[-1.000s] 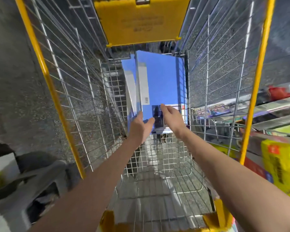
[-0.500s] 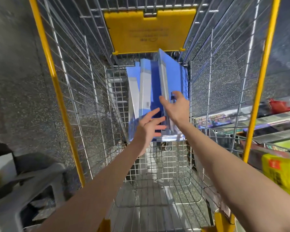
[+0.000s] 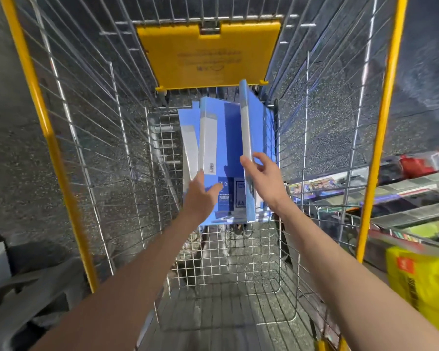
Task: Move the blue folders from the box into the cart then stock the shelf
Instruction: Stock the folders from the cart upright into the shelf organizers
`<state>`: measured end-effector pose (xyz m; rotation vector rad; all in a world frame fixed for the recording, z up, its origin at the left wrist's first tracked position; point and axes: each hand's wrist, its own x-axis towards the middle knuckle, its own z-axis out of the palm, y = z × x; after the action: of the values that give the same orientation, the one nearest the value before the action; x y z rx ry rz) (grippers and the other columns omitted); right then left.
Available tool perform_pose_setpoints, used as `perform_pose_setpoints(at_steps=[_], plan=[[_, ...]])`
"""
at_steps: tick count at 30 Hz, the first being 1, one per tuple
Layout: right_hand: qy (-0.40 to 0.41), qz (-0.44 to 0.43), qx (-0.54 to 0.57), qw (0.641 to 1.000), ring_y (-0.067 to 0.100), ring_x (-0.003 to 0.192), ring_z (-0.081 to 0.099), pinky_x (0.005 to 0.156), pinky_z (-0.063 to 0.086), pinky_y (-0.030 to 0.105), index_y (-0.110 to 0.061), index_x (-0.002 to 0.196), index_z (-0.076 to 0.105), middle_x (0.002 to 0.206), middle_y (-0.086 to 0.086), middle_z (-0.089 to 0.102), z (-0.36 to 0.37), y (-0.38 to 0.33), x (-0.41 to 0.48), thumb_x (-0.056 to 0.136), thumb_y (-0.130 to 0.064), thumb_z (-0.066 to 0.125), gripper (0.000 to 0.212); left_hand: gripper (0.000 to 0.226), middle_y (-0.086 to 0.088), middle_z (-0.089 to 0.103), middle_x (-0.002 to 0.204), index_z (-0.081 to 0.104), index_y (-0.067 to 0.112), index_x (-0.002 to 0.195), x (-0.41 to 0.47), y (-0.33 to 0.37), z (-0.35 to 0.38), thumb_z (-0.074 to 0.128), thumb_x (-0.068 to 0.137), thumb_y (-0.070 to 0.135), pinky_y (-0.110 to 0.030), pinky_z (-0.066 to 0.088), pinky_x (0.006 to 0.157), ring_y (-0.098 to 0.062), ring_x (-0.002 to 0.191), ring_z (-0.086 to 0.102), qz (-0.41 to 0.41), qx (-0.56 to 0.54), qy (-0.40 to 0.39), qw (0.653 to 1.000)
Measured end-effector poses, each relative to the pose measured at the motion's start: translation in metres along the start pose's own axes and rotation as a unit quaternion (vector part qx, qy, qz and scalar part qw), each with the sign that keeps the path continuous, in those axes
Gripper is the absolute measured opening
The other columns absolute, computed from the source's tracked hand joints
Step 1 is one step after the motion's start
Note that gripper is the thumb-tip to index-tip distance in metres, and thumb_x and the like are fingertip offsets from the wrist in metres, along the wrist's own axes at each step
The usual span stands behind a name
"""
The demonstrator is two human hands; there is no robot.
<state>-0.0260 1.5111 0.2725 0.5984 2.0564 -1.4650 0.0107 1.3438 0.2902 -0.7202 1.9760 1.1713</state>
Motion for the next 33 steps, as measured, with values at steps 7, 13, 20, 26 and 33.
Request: perform_pose_setpoints(at_steps=[7, 13, 20, 26, 33], plan=[[-0.001, -0.007, 0.011, 1.0, 0.009, 0.079, 0.056, 0.076, 0.047, 0.023, -0.02, 0.133, 0.054, 0.109, 0.012, 0.067, -0.004, -0.001, -0.004, 0.094, -0.051, 0.061, 0.05, 0.047, -0.014, 0.056, 0.129, 0.044, 0.018, 0.134, 0.015, 0.007, -0.003, 0.054, 0.095, 0.042, -0.044, 0.039, 0.101, -0.038, 0.117, 0.052, -0.041, 0.06, 0.024, 0.997], [0.014, -0.008, 0.004, 1.0, 0.006, 0.079, 0.059, 0.064, 0.046, 0.009, -0.024, 0.137, 0.05, 0.111, -0.004, 0.065, 0.001, 0.0, -0.008, 0.095, -0.05, 0.058, 0.05, 0.063, -0.015, 0.038, 0.152, 0.034, 0.005, 0.152, 0.024, 0.012, -0.011, 0.037, 0.099, 0.039, -0.05, 0.026, 0.118, -0.036, 0.142, 0.035, -0.046, -0.001, -0.001, 0.999], [0.063, 0.004, 0.007, 0.998, 0.006, 0.073, 0.056, 0.067, 0.047, 0.017, -0.022, 0.12, 0.06, 0.094, -0.003, 0.063, 0.003, -0.009, -0.007, 0.089, -0.049, 0.068, 0.042, 0.075, -0.012, 0.051, 0.148, 0.05, 0.017, 0.146, 0.012, 0.03, 0.002, 0.02, 0.099, 0.067, -0.042, 0.035, 0.113, -0.031, 0.135, 0.048, -0.027, -0.171, -0.038, 0.984], [0.146, 0.042, -0.035, 0.988, 0.018, 0.096, 0.065, 0.092, 0.052, 0.036, -0.018, 0.115, 0.063, 0.104, 0.002, 0.069, 0.005, -0.028, -0.011, 0.066, -0.076, 0.072, 0.077, 0.069, -0.001, 0.056, 0.137, 0.039, 0.027, 0.152, -0.02, 0.033, 0.023, 0.002, 0.103, 0.059, -0.037, 0.045, 0.098, -0.018, 0.116, 0.057, -0.037, -0.285, -0.119, 0.95], [0.173, 0.025, -0.254, 0.951, 0.039, 0.104, 0.063, 0.077, 0.044, 0.037, -0.004, 0.13, 0.045, 0.107, 0.018, 0.067, -0.001, -0.058, -0.01, 0.09, -0.036, 0.068, 0.056, 0.071, -0.01, 0.058, 0.141, 0.057, 0.021, 0.138, -0.043, 0.024, 0.02, 0.009, 0.103, 0.06, -0.037, 0.043, 0.105, -0.021, 0.122, 0.059, -0.047, -0.207, -0.183, 0.96]])
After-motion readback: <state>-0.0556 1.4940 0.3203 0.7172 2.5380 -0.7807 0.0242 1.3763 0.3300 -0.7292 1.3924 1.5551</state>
